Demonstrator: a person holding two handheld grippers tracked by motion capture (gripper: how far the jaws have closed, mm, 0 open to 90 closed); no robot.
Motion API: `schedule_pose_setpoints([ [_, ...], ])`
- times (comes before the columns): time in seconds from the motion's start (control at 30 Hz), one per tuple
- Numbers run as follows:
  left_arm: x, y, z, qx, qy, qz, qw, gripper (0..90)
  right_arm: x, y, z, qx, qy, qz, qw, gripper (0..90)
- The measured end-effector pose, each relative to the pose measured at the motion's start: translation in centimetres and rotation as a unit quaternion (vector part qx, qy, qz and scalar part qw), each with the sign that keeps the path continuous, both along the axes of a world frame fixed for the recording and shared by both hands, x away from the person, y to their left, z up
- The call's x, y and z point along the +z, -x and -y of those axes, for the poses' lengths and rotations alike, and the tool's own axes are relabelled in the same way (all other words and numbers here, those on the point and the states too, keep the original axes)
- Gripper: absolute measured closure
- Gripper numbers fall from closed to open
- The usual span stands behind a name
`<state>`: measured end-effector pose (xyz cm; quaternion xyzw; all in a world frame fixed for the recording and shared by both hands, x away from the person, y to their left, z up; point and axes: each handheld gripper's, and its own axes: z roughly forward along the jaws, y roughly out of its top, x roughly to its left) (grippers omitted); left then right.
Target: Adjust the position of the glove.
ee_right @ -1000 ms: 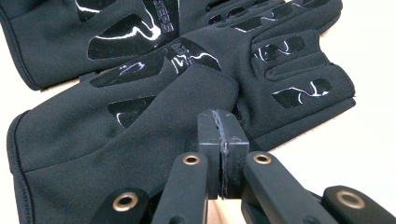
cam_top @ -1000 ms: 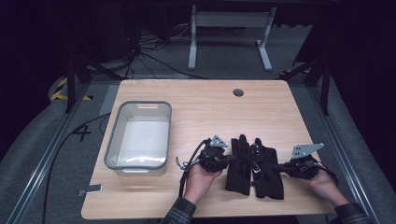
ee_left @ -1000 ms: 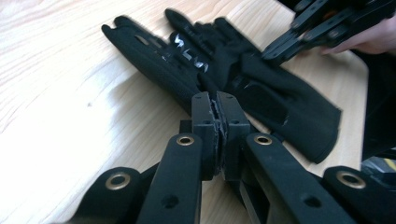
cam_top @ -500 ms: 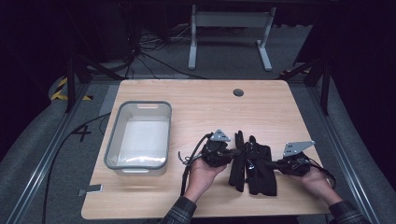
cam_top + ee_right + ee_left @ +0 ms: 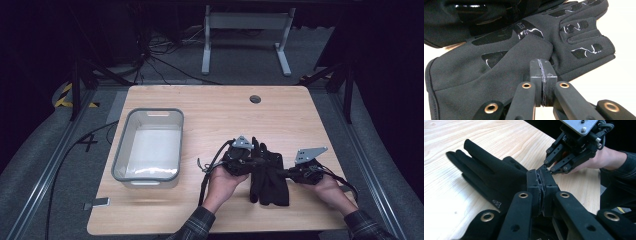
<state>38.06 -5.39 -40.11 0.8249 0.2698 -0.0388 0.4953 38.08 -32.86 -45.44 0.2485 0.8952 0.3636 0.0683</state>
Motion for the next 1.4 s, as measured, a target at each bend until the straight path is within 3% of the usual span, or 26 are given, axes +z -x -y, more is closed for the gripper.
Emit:
schedule_pose_setpoints([
  [0.33, -0.5, -0.4, 1.9, -0.013, -0.009, -0.004, 0.9999, 87.9, -0.1, -0.6, -1.3, 0.014, -0.001, 0.002, 0.9999, 89.9],
  [0.47, -0.8, -0.5, 2.4, -0.016, -0.015, -0.004, 0.9998, 87.9, 0.6, -0.6, -0.4, 0.003, -0.012, 0.011, 0.9999, 89.9],
  [0.63, -0.9, -0.5, 2.8, -0.018, -0.014, -0.006, 0.9997, 87.9, 0.7, -0.7, 1.3, -0.018, -0.002, 0.01, 0.9998, 89.9],
  [0.8, -1.0, -0.5, 3.6, -0.025, -0.02, -0.004, 0.9995, 87.9, 0.2, -0.6, 0.8, -0.008, 0.008, 0.004, 0.9999, 89.9],
  [1.2, -2.3, -0.6, 5.9, -0.04, -0.031, -0.01, 0.9986, 87.8, 0.0, -0.7, 0.6, -0.005, 0.005, 0.003, 1.0, 89.9],
  [1.4, -2.1, -0.6, 5.9, -0.04, -0.016, 0.007, 0.999, 82.2, 0.5, -0.7, 1.3, -0.015, 0.006, 0.012, 0.9998, 89.6],
])
